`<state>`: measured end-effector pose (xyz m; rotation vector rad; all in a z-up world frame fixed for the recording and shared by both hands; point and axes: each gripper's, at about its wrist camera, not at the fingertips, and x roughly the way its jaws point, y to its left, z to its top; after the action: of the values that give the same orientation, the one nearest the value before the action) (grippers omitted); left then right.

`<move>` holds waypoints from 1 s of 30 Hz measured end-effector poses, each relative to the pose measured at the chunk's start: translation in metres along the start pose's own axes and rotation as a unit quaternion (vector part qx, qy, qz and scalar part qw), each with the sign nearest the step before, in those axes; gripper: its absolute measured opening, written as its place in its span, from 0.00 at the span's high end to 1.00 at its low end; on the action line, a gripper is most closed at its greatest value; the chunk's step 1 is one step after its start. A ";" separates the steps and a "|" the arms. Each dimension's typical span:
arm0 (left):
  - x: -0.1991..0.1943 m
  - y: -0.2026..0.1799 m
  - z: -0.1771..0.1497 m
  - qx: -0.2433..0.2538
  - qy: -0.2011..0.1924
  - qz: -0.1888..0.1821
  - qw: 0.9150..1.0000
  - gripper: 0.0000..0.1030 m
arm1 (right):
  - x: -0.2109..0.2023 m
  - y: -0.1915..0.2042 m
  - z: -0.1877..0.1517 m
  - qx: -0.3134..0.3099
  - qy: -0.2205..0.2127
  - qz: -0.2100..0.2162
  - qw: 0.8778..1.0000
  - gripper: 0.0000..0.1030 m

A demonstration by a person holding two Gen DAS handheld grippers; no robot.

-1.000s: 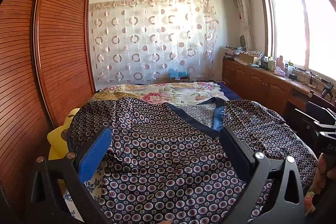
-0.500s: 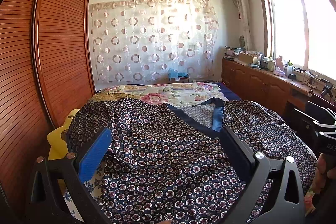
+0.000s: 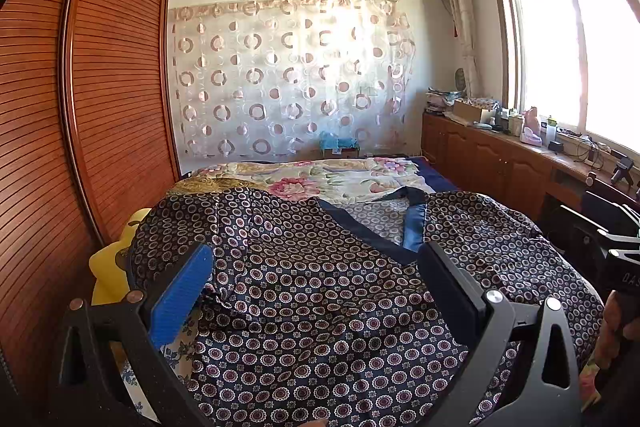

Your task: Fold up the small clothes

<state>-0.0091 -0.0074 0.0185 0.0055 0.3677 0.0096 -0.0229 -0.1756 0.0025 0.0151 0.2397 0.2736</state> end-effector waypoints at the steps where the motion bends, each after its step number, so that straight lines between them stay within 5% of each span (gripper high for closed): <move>1: 0.000 0.000 -0.001 0.000 0.000 0.000 1.000 0.00 | 0.000 0.000 0.000 0.000 0.000 0.000 1.000 0.00; 18: 0.015 -0.002 -0.006 0.002 0.021 -0.004 1.000 0.00 | 0.009 0.002 -0.002 -0.004 0.013 0.000 1.000 0.00; 30: 0.047 0.038 -0.031 -0.002 0.064 0.020 0.998 0.00 | 0.032 0.006 -0.009 -0.004 0.058 0.041 0.997 0.00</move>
<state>0.0232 0.0316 -0.0265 0.0092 0.4965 0.0502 0.0029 -0.1615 -0.0136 0.0001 0.3540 0.3572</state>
